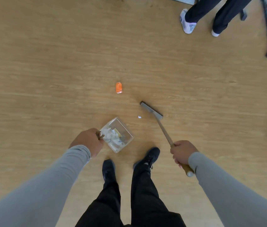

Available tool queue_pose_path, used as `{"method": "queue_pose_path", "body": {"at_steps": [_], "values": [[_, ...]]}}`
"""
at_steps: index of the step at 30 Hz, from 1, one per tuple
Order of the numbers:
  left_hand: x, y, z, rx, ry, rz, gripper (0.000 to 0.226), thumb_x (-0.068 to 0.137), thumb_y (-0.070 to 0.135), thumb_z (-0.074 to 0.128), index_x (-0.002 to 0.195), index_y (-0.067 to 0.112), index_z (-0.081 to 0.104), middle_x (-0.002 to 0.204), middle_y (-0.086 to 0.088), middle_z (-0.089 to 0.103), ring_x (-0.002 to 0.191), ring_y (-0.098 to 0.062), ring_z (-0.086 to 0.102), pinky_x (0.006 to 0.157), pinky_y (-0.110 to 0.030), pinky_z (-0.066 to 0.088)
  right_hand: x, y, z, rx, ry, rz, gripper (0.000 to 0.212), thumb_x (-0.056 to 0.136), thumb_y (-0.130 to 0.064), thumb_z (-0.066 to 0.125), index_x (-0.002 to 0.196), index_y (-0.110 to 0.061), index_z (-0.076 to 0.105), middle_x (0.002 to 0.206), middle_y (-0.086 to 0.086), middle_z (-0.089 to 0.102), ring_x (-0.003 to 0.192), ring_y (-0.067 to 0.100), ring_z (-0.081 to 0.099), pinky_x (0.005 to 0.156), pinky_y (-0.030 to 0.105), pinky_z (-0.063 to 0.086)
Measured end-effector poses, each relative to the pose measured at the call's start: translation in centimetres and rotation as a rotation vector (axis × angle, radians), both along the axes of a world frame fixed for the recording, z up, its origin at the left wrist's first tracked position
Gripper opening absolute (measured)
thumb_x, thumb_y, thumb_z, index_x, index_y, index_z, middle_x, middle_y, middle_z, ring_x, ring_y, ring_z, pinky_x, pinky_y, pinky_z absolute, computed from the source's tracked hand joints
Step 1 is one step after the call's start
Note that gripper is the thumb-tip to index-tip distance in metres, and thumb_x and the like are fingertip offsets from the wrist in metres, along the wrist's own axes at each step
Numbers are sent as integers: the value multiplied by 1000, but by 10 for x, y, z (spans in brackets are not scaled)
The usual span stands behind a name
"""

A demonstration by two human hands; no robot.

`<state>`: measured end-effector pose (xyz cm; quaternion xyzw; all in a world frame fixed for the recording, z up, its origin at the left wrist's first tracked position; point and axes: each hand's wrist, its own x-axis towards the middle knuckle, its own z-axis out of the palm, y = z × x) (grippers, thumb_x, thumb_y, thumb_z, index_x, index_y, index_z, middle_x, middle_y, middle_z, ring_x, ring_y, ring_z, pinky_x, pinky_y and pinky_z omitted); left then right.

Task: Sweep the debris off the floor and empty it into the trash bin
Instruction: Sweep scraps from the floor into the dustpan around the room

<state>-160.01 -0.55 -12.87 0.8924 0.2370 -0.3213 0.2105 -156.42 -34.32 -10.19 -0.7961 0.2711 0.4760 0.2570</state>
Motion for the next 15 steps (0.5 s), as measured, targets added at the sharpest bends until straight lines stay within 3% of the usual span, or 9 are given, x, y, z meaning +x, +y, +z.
{"method": "queue_pose_path", "body": {"at_steps": [6, 10, 15], "values": [[3, -6, -2, -29, -9, 14, 18, 92, 35, 54, 105, 25, 62, 93, 4, 67, 82, -20, 65, 76, -34, 55, -16, -5, 19, 68, 177, 152, 26, 91, -12, 54, 114, -11, 65, 66, 11, 63, 54, 24, 53, 51, 30, 47], [-1, -3, -2, -28, -8, 20, 20, 93, 36, 54, 109, 27, 61, 94, 4, 67, 83, -21, 65, 73, -32, 53, -10, -43, 66, 138, 134, -38, 32, 95, -9, 58, 126, -20, 60, 66, 10, 61, 50, 19, 47, 44, 26, 38], [-3, -4, 0, -25, -9, 20, 20, 93, 36, 53, 110, 27, 61, 93, 5, 66, 81, -20, 63, 67, -29, 46, -16, -19, 52, 60, 43, 34, 50, 93, -12, 57, 142, -21, 51, 65, 8, 61, 50, 20, 49, 45, 26, 41]]}}
